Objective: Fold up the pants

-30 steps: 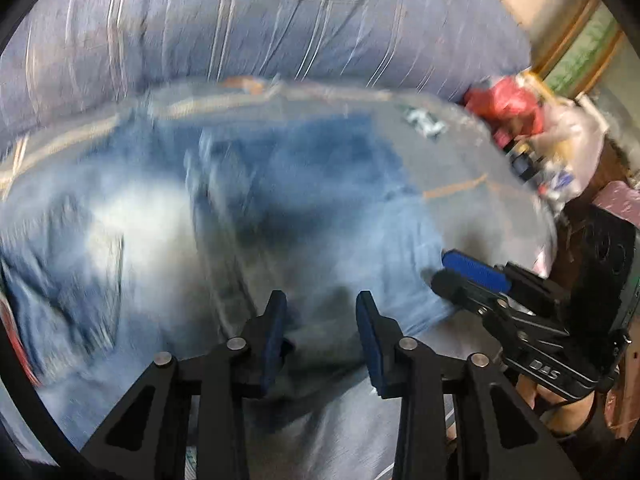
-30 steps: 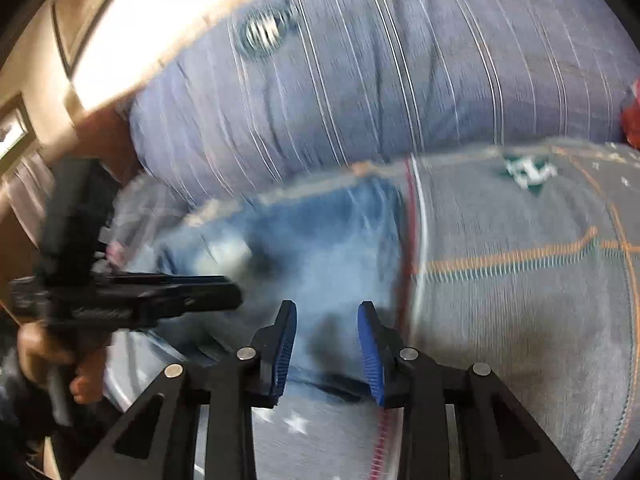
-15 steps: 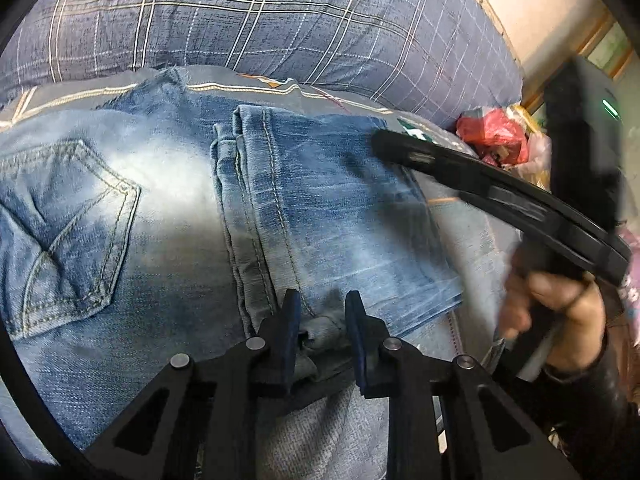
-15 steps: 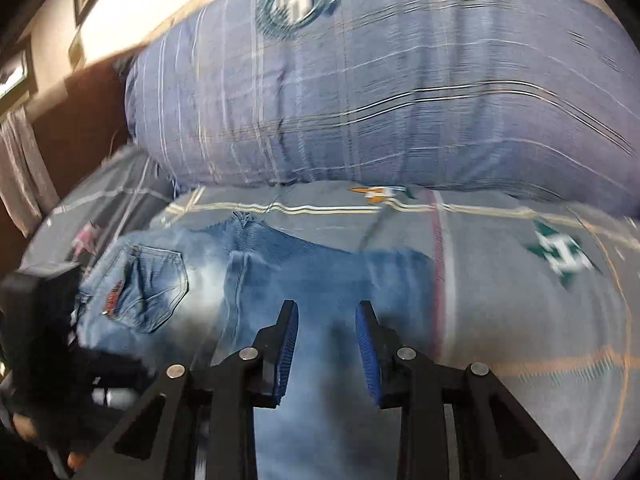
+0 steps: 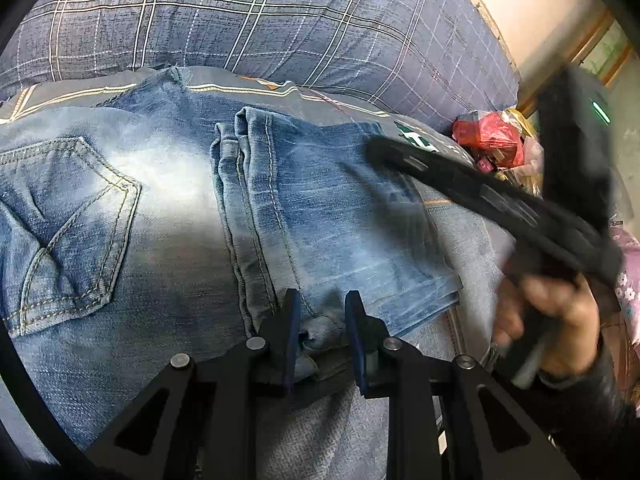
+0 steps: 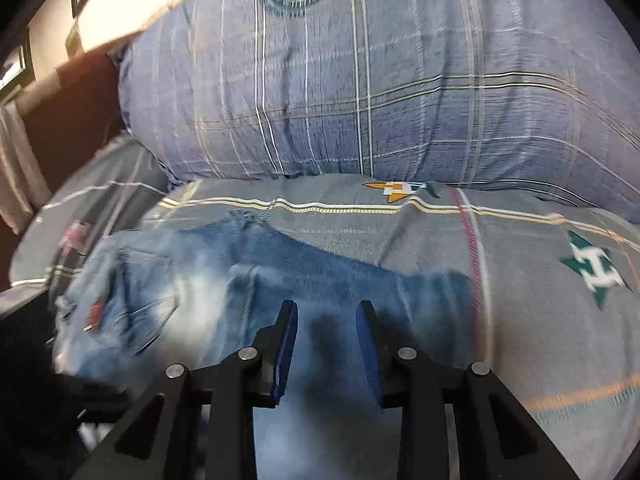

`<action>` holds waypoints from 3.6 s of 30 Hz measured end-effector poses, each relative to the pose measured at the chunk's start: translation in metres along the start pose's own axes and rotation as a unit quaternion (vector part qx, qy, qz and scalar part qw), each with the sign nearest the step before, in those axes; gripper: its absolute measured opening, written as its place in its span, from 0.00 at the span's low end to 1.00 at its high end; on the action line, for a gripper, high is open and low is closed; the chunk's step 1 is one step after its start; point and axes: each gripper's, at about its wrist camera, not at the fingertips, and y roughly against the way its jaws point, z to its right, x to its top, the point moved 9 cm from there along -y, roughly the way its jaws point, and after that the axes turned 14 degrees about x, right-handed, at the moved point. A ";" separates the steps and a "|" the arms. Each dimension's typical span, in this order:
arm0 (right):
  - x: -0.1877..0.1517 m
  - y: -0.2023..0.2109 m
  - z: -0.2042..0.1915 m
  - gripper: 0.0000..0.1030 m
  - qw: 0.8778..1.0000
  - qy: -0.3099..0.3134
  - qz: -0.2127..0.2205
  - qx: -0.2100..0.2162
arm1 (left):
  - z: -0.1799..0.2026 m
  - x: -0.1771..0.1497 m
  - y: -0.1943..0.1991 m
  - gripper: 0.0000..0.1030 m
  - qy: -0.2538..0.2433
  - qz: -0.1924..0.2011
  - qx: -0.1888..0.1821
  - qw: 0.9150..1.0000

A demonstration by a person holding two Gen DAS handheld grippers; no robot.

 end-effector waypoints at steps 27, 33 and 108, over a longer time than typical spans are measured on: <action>-0.080 0.032 -0.029 0.62 0.999 0.029 -0.019 -0.042 | -0.003 -0.004 0.005 0.30 -0.015 0.001 0.086 0.996; -0.085 0.027 -0.026 0.62 0.998 0.032 -0.029 -0.053 | -0.005 0.000 0.012 0.31 -0.006 0.002 0.084 0.996; -0.071 -0.176 -0.315 0.69 0.951 0.272 -0.122 0.087 | -0.295 -0.011 0.069 0.53 0.210 -0.016 0.139 0.968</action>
